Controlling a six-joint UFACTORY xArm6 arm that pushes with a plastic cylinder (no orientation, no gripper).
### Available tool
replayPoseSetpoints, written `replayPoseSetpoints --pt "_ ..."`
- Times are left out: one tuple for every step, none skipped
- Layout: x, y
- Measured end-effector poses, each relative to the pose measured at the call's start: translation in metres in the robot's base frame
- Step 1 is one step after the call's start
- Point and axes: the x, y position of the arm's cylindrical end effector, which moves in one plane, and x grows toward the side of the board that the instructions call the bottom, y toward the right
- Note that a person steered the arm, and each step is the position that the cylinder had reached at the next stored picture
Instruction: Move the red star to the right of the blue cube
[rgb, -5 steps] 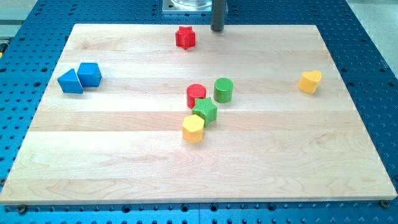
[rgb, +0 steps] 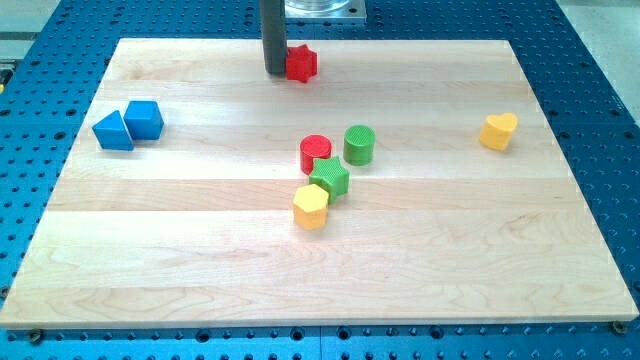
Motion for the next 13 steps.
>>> replayPoseSetpoints --pt "-0.014 0.041" --pt "-0.047 0.050" --pt "-0.047 0.050" --pt "-0.055 0.016" --pt "-0.080 -0.005" --pt "-0.081 0.004" --pt "-0.080 0.094" --pt "-0.080 0.194" --pt "-0.081 0.218" --pt "-0.081 0.221" --pt "-0.080 0.206" --pt "-0.081 0.165" --pt "-0.060 0.135"
